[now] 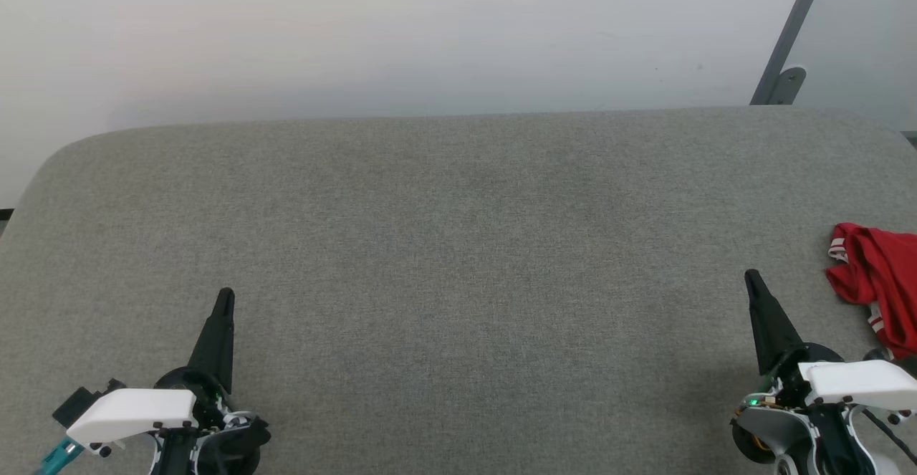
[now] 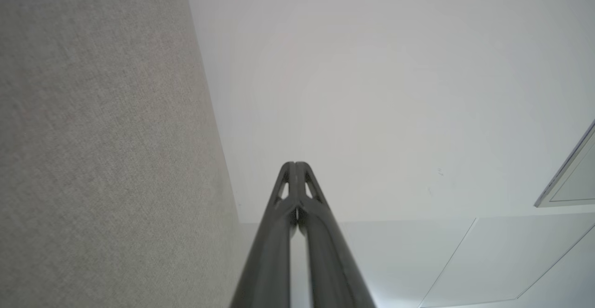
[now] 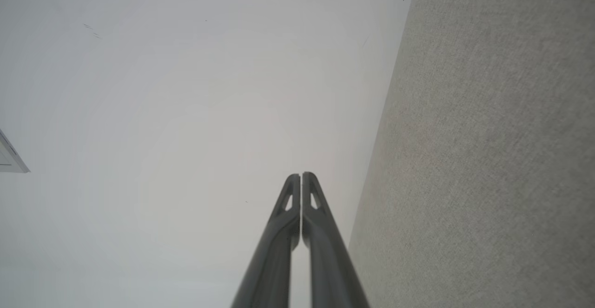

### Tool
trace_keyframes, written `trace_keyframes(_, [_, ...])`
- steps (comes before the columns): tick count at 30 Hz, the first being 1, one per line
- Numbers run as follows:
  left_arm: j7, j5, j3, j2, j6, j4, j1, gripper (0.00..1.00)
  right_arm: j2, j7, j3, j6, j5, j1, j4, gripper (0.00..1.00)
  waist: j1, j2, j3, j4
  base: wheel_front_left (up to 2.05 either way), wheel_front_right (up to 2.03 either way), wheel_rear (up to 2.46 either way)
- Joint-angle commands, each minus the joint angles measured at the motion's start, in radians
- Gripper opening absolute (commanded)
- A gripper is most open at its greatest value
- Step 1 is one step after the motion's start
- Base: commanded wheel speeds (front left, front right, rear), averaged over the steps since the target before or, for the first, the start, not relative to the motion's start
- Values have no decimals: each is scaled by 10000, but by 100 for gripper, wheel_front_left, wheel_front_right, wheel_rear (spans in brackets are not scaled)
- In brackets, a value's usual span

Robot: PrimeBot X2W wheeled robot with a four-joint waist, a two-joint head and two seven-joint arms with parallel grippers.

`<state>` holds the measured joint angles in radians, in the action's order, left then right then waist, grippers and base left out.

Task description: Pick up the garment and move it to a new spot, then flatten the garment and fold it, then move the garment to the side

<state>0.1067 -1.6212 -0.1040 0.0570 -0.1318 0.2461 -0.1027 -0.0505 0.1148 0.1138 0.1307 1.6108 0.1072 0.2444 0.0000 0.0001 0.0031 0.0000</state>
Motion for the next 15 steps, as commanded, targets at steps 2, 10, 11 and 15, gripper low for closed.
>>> trace_keyframes(2, [48,23,-49,-25,22,-1,-129,0,15,13,6,0,39,44,19,0,0,-1,0,0,0,0,0])
trace_keyframes(10, [60,34,-56,-31,22,-1,-131,0,15,13,6,0,39,44,19,0,0,-1,0,0,0,0,0])
trace_keyframes(11, [62,36,-57,-31,22,-1,-131,0,15,13,6,0,39,44,19,0,0,-1,0,0,0,0,0])
trace_keyframes(15, [67,41,-62,-33,22,-1,-132,0,15,12,5,0,39,44,19,0,0,-1,0,0,0,0,0])
